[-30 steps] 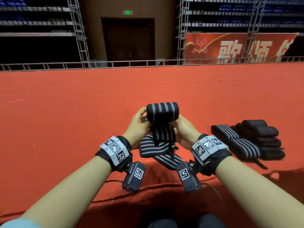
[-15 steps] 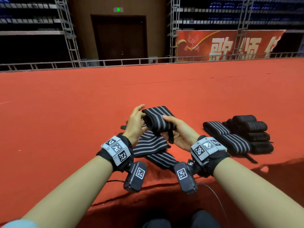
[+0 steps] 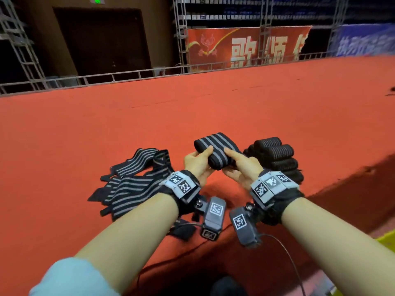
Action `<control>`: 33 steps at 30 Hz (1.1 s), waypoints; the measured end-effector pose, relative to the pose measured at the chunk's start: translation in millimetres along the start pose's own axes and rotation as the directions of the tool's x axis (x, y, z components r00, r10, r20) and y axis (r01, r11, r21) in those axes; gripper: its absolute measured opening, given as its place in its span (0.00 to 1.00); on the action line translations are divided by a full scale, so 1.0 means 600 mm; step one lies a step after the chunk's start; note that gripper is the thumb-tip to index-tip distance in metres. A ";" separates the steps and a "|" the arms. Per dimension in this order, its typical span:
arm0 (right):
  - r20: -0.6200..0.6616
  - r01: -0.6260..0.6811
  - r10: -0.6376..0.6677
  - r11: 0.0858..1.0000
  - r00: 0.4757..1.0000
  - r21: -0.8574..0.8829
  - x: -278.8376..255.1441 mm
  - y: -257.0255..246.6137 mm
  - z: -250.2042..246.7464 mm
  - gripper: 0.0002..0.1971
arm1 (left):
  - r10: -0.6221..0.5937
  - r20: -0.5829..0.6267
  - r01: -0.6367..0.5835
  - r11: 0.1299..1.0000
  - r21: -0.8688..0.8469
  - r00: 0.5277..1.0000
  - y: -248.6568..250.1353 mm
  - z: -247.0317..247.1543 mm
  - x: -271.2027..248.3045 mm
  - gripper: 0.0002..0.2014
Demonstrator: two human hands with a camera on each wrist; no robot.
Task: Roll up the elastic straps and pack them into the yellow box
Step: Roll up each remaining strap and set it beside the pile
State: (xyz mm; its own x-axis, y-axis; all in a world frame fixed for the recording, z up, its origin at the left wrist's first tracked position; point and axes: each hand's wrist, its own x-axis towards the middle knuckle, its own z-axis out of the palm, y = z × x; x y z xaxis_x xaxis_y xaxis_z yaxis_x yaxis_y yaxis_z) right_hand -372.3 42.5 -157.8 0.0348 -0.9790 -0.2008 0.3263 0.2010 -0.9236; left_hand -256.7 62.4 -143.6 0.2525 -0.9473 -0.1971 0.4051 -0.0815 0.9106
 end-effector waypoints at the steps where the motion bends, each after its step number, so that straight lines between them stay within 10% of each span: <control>1: -0.030 -0.020 0.020 1.000 0.999 -0.021 0.012 -0.004 -0.012 0.12 | -0.018 -0.018 0.018 1.000 -0.005 1.000 -0.009 0.017 0.012 0.13; 9: -0.294 -0.080 -0.047 0.910 0.955 -0.406 0.145 -0.025 -0.100 0.22 | -0.150 -0.099 0.156 0.986 0.061 0.984 -0.071 0.116 0.154 0.11; 21: -0.245 -0.135 -0.045 0.732 0.969 -0.667 0.216 0.001 -0.113 0.16 | -0.111 -0.279 0.176 0.959 0.220 0.954 -0.153 0.134 0.261 0.16; 26: -0.258 -0.157 -0.017 0.753 0.966 -0.639 0.216 -0.002 -0.111 0.14 | -0.013 -0.314 0.114 0.945 0.308 0.949 -0.215 0.117 0.340 0.45; 33: -0.265 -0.152 0.023 0.867 0.964 -0.475 0.177 -0.030 -0.091 0.34 | -0.006 -0.211 0.069 0.953 0.294 0.977 -0.090 0.066 0.186 0.29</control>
State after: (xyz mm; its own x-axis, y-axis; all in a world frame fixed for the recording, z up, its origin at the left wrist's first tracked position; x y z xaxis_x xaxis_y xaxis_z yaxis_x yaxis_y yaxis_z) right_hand -426.4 -63.3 -180.2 -0.2096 -0.9301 -0.3016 -0.1709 0.3386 -0.9253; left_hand -285.3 -51.4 -200.2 0.4302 -0.8599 -0.2746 0.1452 -0.2342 0.9613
